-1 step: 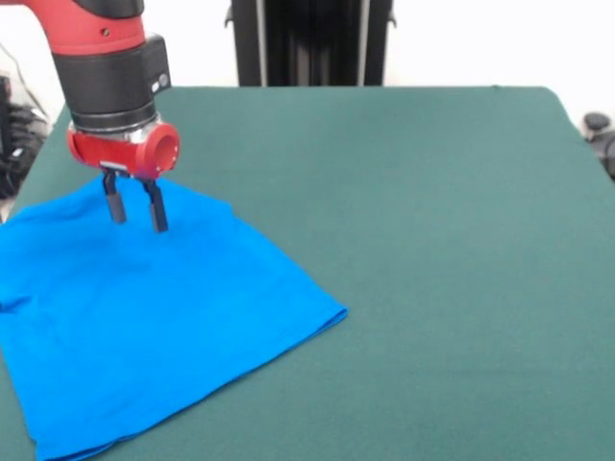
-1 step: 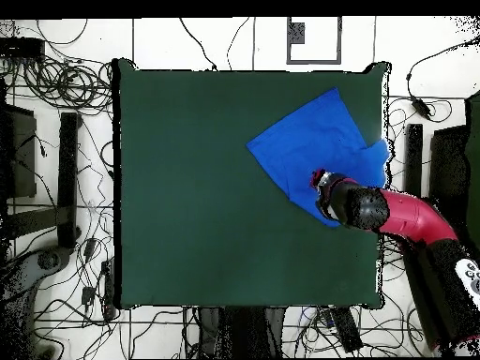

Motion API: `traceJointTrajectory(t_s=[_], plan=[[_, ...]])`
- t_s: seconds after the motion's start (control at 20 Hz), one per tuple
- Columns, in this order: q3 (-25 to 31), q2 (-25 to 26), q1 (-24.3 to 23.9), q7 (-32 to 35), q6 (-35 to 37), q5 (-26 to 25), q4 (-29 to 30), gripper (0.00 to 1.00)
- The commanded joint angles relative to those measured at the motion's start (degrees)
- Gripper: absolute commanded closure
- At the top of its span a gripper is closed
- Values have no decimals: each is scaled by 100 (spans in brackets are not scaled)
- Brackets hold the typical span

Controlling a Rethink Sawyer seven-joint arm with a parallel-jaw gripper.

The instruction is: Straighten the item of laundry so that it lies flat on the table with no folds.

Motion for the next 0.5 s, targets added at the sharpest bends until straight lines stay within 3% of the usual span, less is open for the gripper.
traceJointTrajectory(t_s=[0.05,0.5], plan=[[190,-86,293,135,-176,11,823,0],[300,-201,185,-184,13,-36,925,0]])
